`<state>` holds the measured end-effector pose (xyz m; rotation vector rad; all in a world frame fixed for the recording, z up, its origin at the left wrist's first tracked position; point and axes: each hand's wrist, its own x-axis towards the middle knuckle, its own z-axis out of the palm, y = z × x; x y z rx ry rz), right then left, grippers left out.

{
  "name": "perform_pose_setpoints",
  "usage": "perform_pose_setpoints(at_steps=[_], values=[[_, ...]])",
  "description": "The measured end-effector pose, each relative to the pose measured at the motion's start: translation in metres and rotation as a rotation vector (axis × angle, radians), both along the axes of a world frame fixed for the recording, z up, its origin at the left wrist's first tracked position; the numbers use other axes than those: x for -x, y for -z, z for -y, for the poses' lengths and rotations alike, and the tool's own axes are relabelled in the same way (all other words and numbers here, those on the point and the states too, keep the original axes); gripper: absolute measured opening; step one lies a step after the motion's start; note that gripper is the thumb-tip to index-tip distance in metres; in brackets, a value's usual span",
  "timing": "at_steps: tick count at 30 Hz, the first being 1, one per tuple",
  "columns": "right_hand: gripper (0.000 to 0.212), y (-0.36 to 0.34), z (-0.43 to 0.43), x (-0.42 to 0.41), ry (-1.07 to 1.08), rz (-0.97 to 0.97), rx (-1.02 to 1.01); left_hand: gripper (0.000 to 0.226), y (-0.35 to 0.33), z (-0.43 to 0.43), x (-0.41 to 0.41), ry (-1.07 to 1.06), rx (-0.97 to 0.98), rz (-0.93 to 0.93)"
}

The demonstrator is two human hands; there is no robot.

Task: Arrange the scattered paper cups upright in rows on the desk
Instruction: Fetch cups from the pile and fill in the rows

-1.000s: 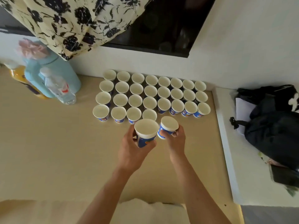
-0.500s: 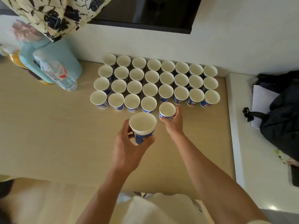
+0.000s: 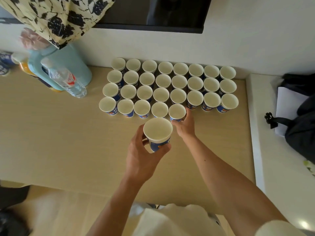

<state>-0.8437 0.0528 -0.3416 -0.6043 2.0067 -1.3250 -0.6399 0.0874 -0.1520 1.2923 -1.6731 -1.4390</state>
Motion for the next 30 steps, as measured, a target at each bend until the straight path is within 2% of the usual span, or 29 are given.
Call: perform_pose_setpoints(at_steps=[8,11,14,16,18,21,23,26,30], values=[[0.072,0.008,0.002,0.0,0.003,0.006,-0.003,0.054,0.001,-0.005,-0.002,-0.007,0.001,0.018],[0.089,0.002,-0.009,-0.002,0.073,0.038,-0.025,0.054,0.0,-0.006,-0.002,-0.016,0.005,0.02],[0.083,-0.029,-0.035,-0.014,0.171,0.024,0.026,0.055,0.0,-0.006,0.0,-0.047,0.026,0.026],[0.069,-0.061,-0.054,-0.017,0.1,0.04,0.104,0.06,0.0,-0.005,0.002,-0.047,0.031,0.03],[0.056,-0.091,-0.07,-0.015,-0.105,0.125,0.195,0.065,0.001,-0.004,0.006,-0.037,0.043,0.035],[0.061,-0.127,-0.088,-0.01,-0.416,0.346,0.308,0.064,0.003,-0.006,0.014,-0.041,0.061,0.067],[0.069,-0.14,-0.094,-0.008,-0.537,0.396,0.305,0.061,0.003,-0.008,0.021,-0.024,0.073,0.079],[0.084,-0.148,-0.098,-0.007,-0.552,0.406,0.308,0.06,0.003,-0.013,0.031,0.035,0.114,0.086],[0.085,-0.151,-0.104,-0.001,-0.468,0.412,0.34,0.06,0.003,-0.02,0.04,0.105,0.151,0.094]])
